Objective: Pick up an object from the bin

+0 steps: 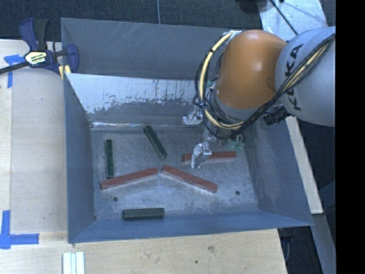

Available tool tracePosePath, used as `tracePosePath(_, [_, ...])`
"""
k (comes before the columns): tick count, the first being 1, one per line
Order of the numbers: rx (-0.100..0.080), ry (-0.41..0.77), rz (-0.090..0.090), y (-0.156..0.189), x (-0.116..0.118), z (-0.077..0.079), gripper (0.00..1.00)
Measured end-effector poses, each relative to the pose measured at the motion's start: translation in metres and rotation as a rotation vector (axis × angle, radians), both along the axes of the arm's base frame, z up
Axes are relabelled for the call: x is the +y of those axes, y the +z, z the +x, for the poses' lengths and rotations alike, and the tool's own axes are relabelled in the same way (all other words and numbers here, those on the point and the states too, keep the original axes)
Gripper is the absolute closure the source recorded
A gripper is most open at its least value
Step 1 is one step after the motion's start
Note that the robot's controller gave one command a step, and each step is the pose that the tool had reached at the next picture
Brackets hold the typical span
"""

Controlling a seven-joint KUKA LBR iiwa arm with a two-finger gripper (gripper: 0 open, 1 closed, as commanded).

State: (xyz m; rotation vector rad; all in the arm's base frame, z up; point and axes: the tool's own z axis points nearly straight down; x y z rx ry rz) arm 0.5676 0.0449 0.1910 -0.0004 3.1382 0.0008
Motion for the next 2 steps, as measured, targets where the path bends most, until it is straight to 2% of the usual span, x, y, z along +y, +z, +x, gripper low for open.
tracePosePath(1, [-0.004, -0.054, 0.001, -0.074, 0.024, 0.018, 0.00])
tracePosePath(2, [0.003, -0.008, -0.001, -0.088, 0.036, 0.034, 0.00])
